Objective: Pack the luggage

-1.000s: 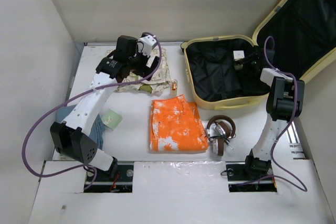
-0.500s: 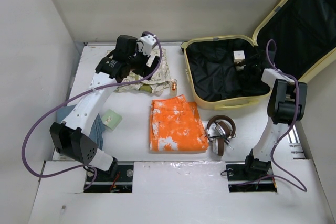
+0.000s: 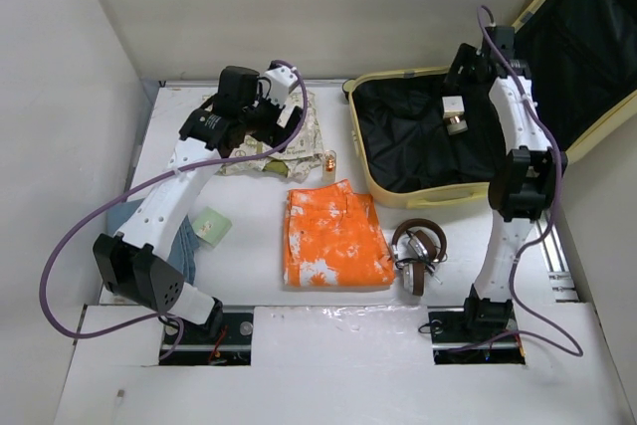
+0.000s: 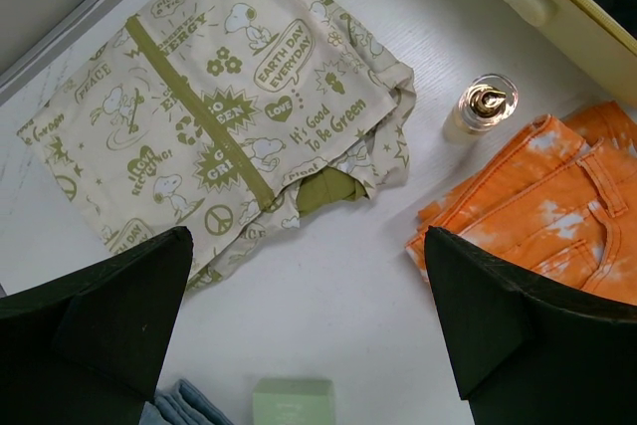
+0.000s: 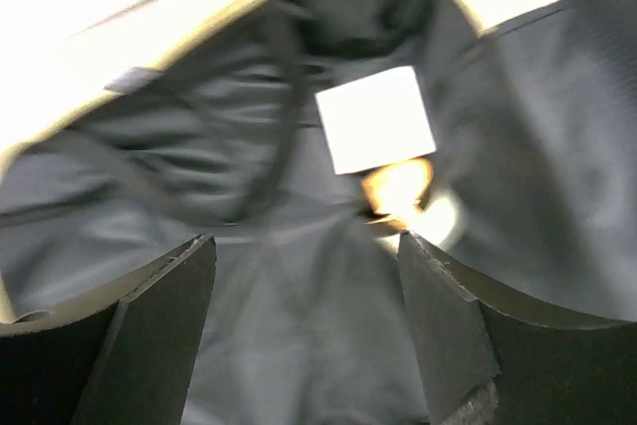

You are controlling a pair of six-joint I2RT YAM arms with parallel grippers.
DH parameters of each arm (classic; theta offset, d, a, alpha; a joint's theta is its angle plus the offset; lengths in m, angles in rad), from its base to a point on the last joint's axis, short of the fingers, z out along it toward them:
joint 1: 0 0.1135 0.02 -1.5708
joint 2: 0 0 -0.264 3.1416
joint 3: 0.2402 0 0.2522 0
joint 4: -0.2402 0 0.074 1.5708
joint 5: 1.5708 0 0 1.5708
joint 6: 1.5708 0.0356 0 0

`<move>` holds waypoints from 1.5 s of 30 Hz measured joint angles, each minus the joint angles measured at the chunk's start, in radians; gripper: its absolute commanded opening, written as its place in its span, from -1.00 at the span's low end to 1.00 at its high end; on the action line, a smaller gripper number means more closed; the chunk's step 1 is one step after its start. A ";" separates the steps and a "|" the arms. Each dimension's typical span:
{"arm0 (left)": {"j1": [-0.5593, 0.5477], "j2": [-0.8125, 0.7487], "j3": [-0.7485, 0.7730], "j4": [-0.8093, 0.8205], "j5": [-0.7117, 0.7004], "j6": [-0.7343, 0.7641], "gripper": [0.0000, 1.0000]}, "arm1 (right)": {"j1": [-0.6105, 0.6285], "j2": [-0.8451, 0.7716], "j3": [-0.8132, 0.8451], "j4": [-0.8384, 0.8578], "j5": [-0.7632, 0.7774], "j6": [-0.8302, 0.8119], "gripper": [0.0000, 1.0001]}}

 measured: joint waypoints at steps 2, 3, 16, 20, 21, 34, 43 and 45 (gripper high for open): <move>0.000 0.000 0.003 0.000 0.001 0.003 1.00 | -0.002 0.072 0.120 -0.071 0.040 -0.083 0.58; 0.000 0.000 0.005 0.000 0.002 0.004 1.00 | -0.002 0.103 0.154 -0.103 0.057 -0.120 0.60; 0.000 0.005 0.028 -0.006 0.003 0.013 1.00 | 0.023 0.269 0.170 -0.211 0.198 -0.375 0.65; 0.000 0.012 0.033 -0.011 0.002 0.015 1.00 | 0.026 0.273 0.170 -0.185 0.228 -0.397 0.60; 0.000 0.015 0.037 -0.013 0.002 0.015 1.00 | 0.026 0.277 0.170 -0.177 0.232 -0.401 0.58; 0.000 0.035 0.055 -0.016 -0.014 0.024 1.00 | 0.038 0.348 0.184 -0.152 0.236 -0.437 0.12; 0.000 0.042 0.055 -0.016 -0.022 0.026 1.00 | 0.045 0.333 0.143 -0.087 0.240 -0.446 -1.00; 0.000 0.042 0.055 -0.015 -0.021 0.027 1.00 | 0.050 0.276 0.030 -0.011 0.255 -0.450 -1.00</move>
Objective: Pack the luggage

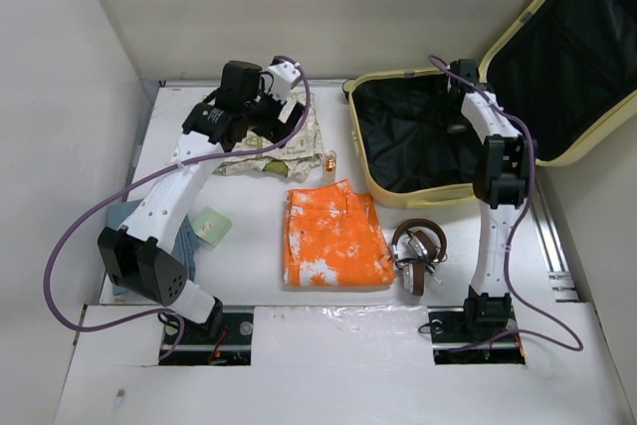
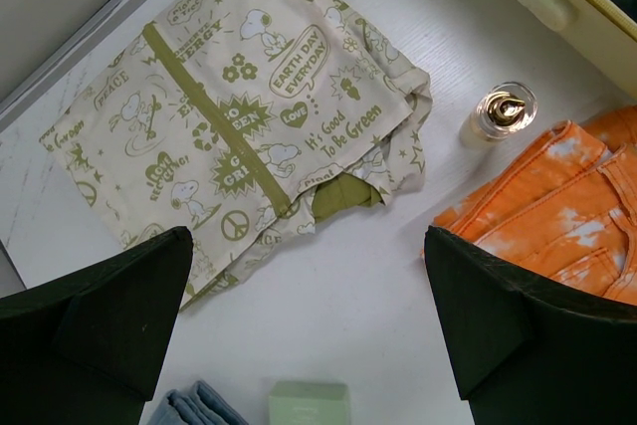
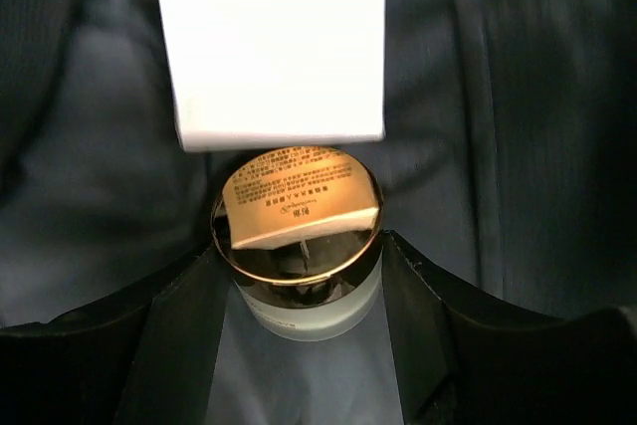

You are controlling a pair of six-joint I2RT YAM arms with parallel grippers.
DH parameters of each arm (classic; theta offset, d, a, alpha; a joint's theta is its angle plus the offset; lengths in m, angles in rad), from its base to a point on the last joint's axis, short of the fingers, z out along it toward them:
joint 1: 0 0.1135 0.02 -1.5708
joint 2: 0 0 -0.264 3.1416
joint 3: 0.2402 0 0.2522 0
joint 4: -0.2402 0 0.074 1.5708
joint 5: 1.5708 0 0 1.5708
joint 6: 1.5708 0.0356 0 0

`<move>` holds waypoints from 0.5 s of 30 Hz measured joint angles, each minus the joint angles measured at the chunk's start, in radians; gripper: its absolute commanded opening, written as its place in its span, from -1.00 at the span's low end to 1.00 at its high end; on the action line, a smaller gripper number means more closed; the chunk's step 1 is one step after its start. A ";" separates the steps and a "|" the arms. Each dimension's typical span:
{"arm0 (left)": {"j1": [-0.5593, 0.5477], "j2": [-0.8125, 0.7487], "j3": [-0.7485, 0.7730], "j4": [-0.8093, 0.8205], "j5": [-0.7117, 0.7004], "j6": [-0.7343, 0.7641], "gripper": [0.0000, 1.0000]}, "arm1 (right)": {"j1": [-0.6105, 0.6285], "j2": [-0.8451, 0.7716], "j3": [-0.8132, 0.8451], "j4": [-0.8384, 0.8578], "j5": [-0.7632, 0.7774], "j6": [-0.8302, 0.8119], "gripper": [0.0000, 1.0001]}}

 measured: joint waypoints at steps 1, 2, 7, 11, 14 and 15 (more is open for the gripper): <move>0.000 0.000 0.000 0.000 0.000 0.002 1.00 | 0.003 -0.039 -0.071 0.059 0.013 -0.002 -1.00; 0.000 0.000 0.000 -0.001 0.000 0.006 1.00 | 0.005 -0.075 -0.132 0.074 0.015 -0.002 -1.00; 0.000 0.000 0.000 0.000 0.002 0.028 1.00 | 0.016 -0.357 -0.601 0.411 0.014 0.000 -1.00; 0.000 0.000 0.000 0.000 0.002 0.039 1.00 | 0.022 -0.482 -0.793 0.627 0.018 0.026 -1.00; 0.000 0.000 0.000 0.000 0.005 0.042 1.00 | 0.018 -0.467 -0.797 0.732 0.013 0.061 -1.00; 0.000 0.000 0.000 0.000 0.005 0.044 1.00 | 0.014 -0.457 -0.797 0.759 0.013 0.077 -0.99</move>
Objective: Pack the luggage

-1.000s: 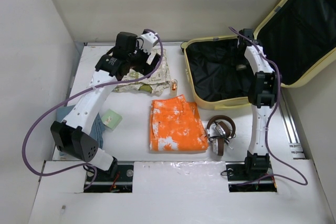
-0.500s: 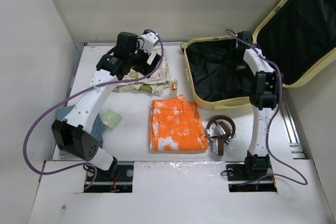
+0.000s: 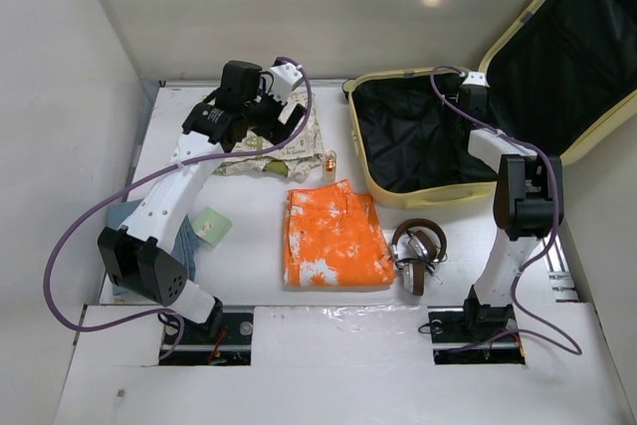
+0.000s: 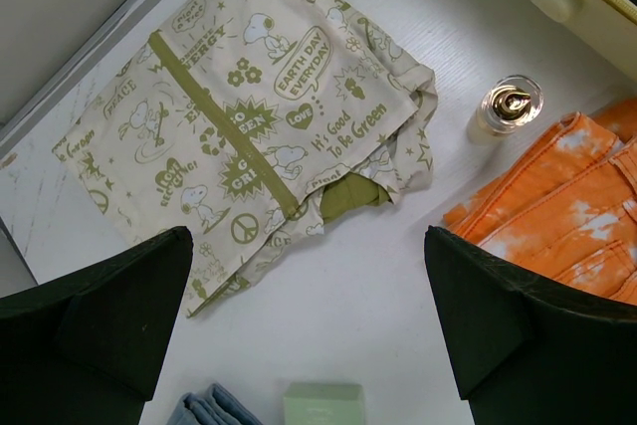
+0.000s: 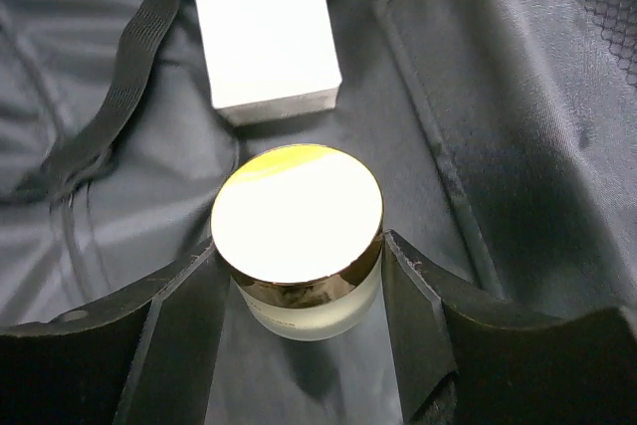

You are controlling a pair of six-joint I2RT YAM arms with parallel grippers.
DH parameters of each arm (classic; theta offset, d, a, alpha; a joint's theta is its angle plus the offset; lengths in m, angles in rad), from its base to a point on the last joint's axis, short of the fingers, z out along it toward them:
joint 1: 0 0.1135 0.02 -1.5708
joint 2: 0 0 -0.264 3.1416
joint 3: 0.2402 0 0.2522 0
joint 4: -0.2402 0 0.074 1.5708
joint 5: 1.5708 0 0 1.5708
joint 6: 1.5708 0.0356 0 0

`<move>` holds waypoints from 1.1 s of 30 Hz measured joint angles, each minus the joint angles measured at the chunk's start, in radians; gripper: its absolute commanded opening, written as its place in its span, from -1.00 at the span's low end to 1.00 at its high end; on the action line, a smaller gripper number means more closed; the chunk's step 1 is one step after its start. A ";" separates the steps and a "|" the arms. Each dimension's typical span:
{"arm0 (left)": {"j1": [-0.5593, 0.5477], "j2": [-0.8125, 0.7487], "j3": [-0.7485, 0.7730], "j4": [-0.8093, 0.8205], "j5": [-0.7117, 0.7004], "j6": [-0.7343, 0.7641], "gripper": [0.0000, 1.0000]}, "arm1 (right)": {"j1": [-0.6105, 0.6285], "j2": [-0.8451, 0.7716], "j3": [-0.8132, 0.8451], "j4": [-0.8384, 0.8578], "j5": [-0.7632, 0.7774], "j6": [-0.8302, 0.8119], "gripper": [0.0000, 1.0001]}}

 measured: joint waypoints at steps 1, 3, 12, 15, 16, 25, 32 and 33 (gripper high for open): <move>0.000 0.000 0.000 0.000 0.001 0.001 1.00 | -0.005 0.010 0.002 0.018 0.000 0.020 -0.99; 0.000 0.000 0.000 0.000 0.003 0.002 1.00 | -0.019 0.036 0.013 0.042 0.000 0.057 -0.93; 0.000 0.000 -0.001 0.010 -0.002 0.005 1.00 | -0.097 0.159 0.115 0.038 -0.062 0.149 -0.55; 0.000 0.000 -0.001 0.019 -0.005 0.006 1.00 | -0.103 0.161 0.133 0.010 -0.073 0.159 -0.39; 0.000 0.000 -0.001 0.023 -0.006 0.007 1.00 | -0.103 0.163 0.143 -0.005 -0.078 0.159 -0.20; 0.000 0.000 -0.001 0.030 -0.016 0.023 1.00 | -0.103 0.195 0.206 -0.132 -0.117 0.171 0.39; 0.000 -0.003 -0.002 0.037 -0.024 0.037 1.00 | -0.098 0.154 0.151 -0.148 -0.121 0.189 0.48; 0.000 -0.006 -0.003 0.039 -0.024 0.038 1.00 | -0.098 0.151 0.154 -0.158 -0.121 0.188 0.48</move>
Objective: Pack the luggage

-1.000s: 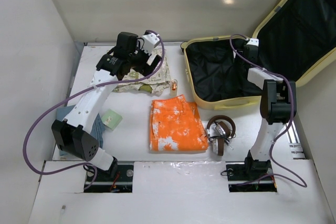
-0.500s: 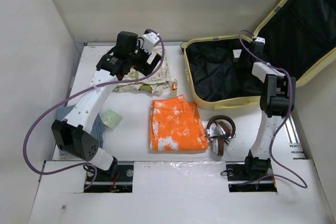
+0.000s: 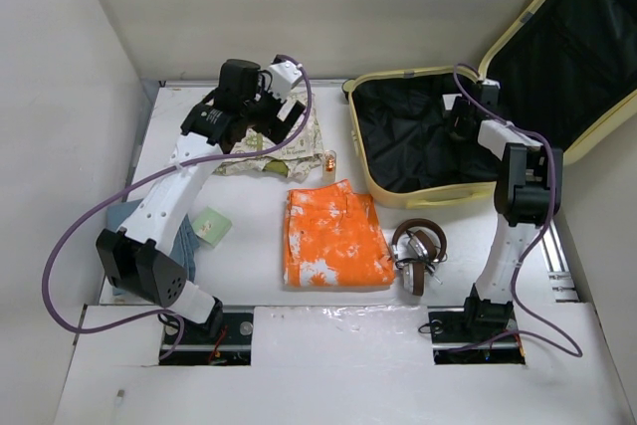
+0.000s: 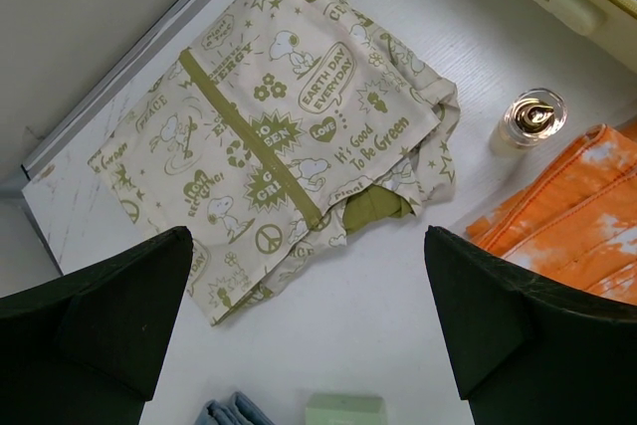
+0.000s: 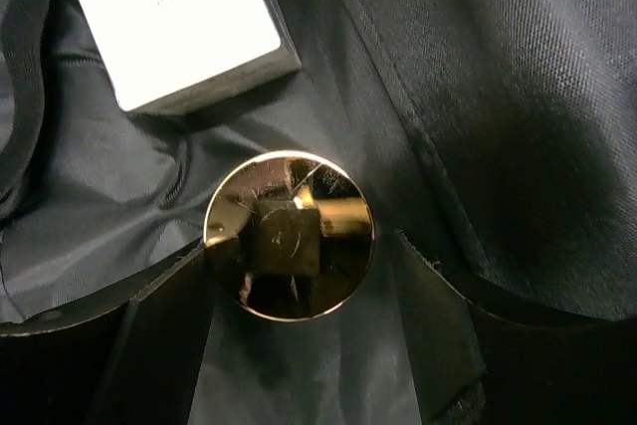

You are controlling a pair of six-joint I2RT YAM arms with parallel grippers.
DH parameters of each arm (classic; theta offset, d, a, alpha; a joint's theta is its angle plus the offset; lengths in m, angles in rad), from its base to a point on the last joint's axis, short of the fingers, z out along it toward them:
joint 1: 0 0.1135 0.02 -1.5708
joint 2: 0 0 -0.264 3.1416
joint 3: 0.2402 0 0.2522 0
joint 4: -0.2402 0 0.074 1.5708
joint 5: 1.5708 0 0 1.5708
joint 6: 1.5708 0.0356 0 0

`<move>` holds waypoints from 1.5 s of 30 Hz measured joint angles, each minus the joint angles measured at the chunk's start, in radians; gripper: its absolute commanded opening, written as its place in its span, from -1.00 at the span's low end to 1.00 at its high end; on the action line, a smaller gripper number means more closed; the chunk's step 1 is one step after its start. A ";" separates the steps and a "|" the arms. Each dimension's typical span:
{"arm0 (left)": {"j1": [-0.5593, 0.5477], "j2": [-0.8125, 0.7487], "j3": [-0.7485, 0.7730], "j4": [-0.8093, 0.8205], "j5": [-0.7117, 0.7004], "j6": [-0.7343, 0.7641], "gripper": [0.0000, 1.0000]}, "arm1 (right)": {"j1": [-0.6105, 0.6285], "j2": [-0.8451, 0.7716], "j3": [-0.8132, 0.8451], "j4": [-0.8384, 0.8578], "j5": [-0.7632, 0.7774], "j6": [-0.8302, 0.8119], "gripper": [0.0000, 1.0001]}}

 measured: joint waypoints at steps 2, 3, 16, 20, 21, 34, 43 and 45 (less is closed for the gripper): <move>0.000 -0.006 -0.002 0.000 0.000 0.000 1.00 | 0.001 -0.003 0.014 -0.037 0.000 -0.003 0.48; 0.000 -0.011 -0.004 0.002 0.000 0.000 1.00 | 0.002 -0.005 0.022 -0.055 0.001 -0.006 0.48; 0.000 -0.035 -0.017 0.014 -0.004 -0.002 1.00 | 0.088 -0.249 0.031 -0.215 0.087 -0.114 0.58; 0.000 -0.045 -0.033 0.021 -0.021 -0.031 1.00 | 0.204 -0.315 0.112 -0.295 0.068 -0.184 0.58; 0.000 -0.051 -0.044 0.022 -0.028 -0.045 1.00 | 0.241 -0.317 0.153 -0.321 0.032 -0.201 0.58; 0.123 -0.124 -0.242 0.029 -0.156 -0.287 1.00 | 0.780 -0.352 0.147 -0.332 -0.330 -0.254 0.50; 0.131 -0.183 -0.259 0.037 -0.168 -0.317 1.00 | 0.776 -0.266 0.096 -0.313 -0.233 -0.046 0.68; 0.131 -0.187 -0.259 0.037 -0.167 -0.318 1.00 | 0.790 -0.230 0.098 -0.315 -0.204 -0.020 0.69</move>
